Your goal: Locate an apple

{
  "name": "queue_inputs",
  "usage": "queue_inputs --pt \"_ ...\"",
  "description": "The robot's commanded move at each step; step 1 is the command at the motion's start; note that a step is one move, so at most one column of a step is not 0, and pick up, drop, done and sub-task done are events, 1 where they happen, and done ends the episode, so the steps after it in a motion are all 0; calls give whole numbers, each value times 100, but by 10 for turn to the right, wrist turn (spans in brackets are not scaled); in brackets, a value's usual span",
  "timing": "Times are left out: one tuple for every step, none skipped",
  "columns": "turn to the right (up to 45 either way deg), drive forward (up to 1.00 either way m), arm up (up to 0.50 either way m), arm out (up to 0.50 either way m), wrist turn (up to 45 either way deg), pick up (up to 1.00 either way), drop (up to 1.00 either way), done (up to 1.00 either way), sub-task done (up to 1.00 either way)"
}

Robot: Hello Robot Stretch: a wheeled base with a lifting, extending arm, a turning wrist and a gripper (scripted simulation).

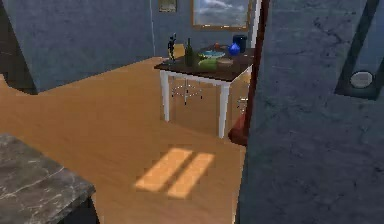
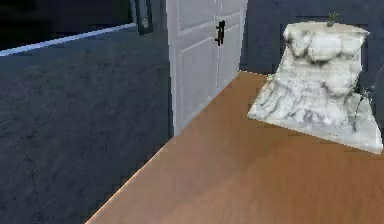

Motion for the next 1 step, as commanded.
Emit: queue_inputs --pt "-60 0 0 0 0 0 0 0 0"
